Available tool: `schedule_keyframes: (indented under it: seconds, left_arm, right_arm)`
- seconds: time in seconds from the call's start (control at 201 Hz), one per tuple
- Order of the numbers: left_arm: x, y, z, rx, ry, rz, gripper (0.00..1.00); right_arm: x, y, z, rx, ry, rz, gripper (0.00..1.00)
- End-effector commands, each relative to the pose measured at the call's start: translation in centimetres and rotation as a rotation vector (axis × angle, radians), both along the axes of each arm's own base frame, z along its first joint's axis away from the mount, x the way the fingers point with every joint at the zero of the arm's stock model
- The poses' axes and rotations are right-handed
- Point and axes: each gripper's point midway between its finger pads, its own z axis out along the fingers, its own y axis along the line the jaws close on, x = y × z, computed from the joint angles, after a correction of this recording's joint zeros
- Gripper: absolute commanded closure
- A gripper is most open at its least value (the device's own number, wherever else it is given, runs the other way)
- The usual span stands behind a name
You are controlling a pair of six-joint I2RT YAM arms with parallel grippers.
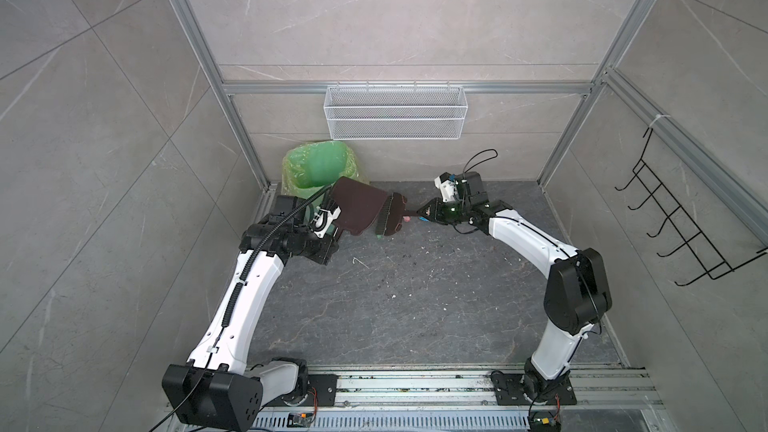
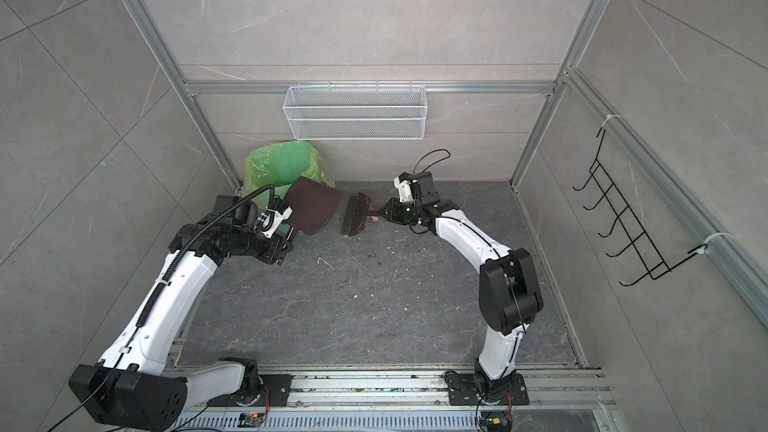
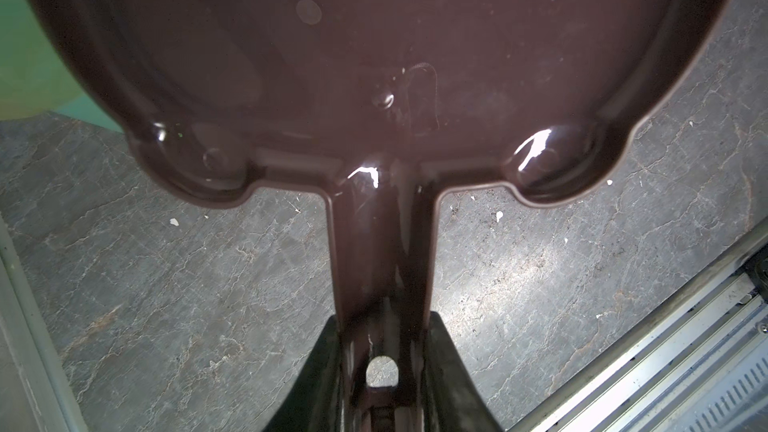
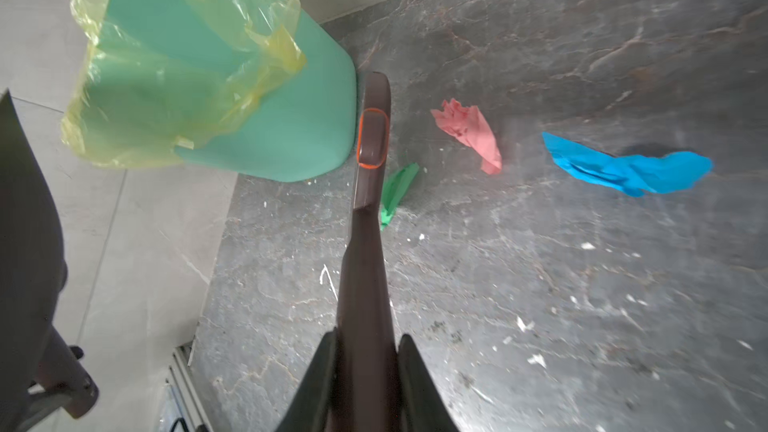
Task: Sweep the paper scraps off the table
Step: 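Lower the dustpan to the floor with the left gripper while the right brush sweeps scraps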
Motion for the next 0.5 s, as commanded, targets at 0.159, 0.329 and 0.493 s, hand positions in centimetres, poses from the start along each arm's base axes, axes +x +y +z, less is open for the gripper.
schedule_keyframes:
  seconds: [0.159,0.329,0.493]
  left_arm:
    - [0.1,-1.4,1.2,-0.052,-0.046,-0.014,1.0]
    - [-0.3,-1.4,1.1,-0.045,-0.045,-0.014,1.0]
    - [-0.3,-1.5,0.5,-0.041,-0.03,-0.015,1.0]
  right_arm:
    - [3.6,-0.5,-1.9,-0.051,-0.008,-0.09,1.0]
    - [2.8,-1.9,-3.6,-0.07,0.045,-0.107,1.0]
    - [0.4,-3.8,-4.5,-0.099,0.077,-0.122,1.0]
